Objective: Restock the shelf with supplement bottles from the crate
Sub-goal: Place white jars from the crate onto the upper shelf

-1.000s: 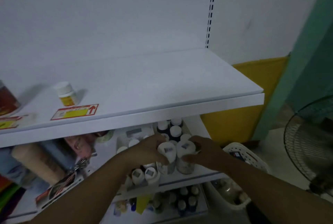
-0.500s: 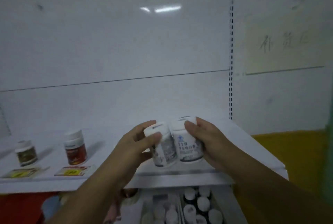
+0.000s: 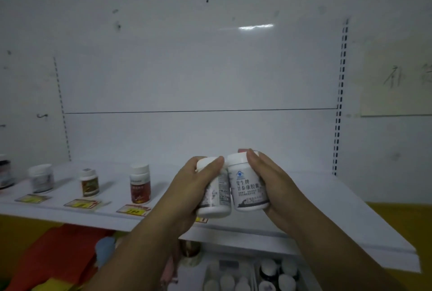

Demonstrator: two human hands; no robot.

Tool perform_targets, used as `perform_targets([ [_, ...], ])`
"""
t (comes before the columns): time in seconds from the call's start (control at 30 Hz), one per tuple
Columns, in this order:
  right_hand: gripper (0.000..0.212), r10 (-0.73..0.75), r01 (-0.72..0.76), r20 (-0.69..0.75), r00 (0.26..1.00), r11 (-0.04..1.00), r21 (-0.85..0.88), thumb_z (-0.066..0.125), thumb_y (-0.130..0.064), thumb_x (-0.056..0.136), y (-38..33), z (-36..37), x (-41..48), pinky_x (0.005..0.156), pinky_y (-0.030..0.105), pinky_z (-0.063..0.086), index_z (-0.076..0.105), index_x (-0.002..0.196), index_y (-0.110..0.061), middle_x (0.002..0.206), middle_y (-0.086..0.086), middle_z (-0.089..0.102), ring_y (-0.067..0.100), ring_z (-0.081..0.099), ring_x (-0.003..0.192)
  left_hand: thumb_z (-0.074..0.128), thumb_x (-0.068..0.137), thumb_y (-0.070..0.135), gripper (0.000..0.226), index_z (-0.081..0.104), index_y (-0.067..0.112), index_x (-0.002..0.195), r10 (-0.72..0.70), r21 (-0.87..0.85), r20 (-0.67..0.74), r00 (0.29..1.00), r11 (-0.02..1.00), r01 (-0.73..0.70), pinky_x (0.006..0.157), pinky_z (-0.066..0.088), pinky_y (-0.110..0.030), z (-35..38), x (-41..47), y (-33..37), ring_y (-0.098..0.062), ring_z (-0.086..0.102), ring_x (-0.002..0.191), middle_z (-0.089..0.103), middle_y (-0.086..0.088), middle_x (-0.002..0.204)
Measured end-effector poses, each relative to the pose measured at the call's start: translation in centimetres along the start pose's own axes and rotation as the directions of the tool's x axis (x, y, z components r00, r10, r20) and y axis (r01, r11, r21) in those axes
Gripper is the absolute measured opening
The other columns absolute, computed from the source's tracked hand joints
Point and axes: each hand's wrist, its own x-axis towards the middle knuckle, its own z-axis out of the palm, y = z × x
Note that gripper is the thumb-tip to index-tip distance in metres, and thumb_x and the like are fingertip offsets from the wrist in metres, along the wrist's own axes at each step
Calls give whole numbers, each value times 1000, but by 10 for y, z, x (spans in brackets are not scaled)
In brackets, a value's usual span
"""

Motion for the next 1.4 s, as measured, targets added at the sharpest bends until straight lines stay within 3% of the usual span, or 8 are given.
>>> perform_targets([
  [0.13,46,-5,8,50,999,998,-66,65,-58,60,5,13,14,68,38,55,65,85,-20,82,5,70,21,67,78,52,88,44,30,63,20,102,-19,46,-47,999,999,21,59,57,-30,-22,-7,9,-19,71,76,72,-7,88],
  [0.23,40,-2,9,74,997,995,-100,64,-62,57,12,32,28,66,36,54,65,74,-26,78,1,71,20,69,77,59,84,32,23,66,20,103,12,89,-72,997,996,-5,72,59,-37,-48,-16,21,-20,70,82,73,-9,94],
  [0.37,60,20,-2,139,990,992,-128,65,-62,53,20,69,43,71,39,57,63,95,-18,92,7,71,22,70,84,67,64,33,37,71,17,97,40,177,-145,989,984,-14,75,59,-34,-90,-30,39,-21,71,84,76,-8,93],
  [0.53,27,58,-15,243,968,985,-175,67,-30,80,29,112,61,58,21,53,64,104,-19,87,-3,72,7,70,73,69,61,33,38,72,19,96,-2,319,-159,987,946,53,69,57,-25,-150,-46,61,-17,72,87,76,-4,94],
  [0.67,24,21,48,239,971,959,-278,72,-33,74,32,155,82,59,17,51,68,96,-22,80,-8,72,4,69,73,73,53,35,38,74,19,88,-10,443,-184,983,892,92,61,57,-20,-201,-51,81,-14,72,78,76,-1,88],
  [0.9,27,88,59,301,949,893,-447,73,-30,74,42,252,125,61,16,54,66,98,-20,95,0,70,10,69,81,77,70,28,19,73,23,88,50,557,-210,976,827,77,79,57,-31,-303,-44,105,-17,71,83,75,-3,89],
  [1.13,23,135,65,311,941,829,-556,72,-22,76,54,339,160,61,15,54,65,98,-17,103,2,68,11,66,89,76,72,26,22,72,17,91,79,544,-170,982,838,26,69,57,-26,-399,-39,117,-13,72,80,76,-1,86],
  [1.4,26,164,35,259,952,780,-625,73,-25,75,94,374,205,77,27,56,63,98,-16,103,3,68,16,65,94,73,74,25,22,70,13,91,140,481,-223,965,877,-16,53,53,-15,-469,-2,96,-10,71,73,74,-5,86],
])
